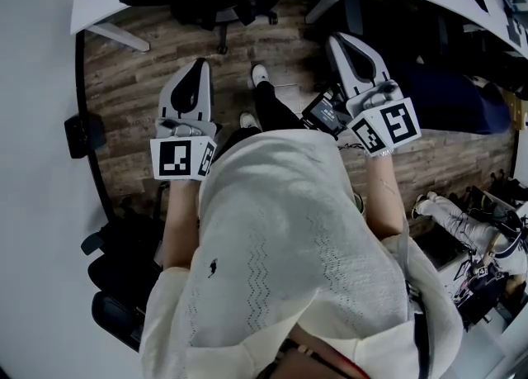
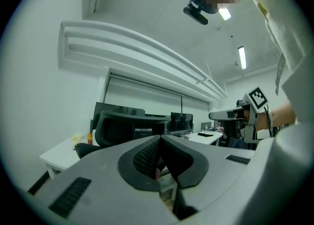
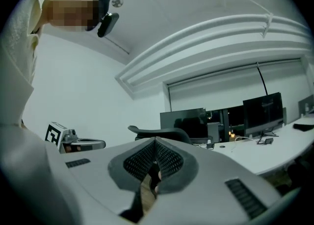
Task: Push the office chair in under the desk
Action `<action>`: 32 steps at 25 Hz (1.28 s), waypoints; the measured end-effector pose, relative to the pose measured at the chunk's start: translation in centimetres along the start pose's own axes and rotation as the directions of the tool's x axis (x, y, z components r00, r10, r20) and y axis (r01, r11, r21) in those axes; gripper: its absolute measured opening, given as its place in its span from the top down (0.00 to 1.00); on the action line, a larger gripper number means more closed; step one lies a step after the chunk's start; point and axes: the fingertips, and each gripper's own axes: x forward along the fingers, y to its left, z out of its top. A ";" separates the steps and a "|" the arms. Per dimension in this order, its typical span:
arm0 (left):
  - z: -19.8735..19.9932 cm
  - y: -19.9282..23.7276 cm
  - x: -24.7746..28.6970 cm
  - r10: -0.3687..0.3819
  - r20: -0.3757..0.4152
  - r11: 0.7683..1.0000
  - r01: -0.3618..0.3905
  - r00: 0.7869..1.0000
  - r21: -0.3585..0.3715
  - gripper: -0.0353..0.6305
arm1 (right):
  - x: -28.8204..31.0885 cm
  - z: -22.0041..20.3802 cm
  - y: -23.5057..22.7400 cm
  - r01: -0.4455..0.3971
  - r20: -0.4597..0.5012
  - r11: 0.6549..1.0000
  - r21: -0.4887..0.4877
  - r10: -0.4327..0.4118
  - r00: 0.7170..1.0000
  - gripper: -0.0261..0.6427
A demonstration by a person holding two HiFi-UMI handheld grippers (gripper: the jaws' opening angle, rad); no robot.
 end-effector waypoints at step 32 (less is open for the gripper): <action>2.7 2.2 -0.4 0.063 0.070 0.998 -0.062 0.996 -0.016 0.93 | 0.9 2.2 1.1 -0.024 0.028 0.999 -0.029 0.025 0.999 0.96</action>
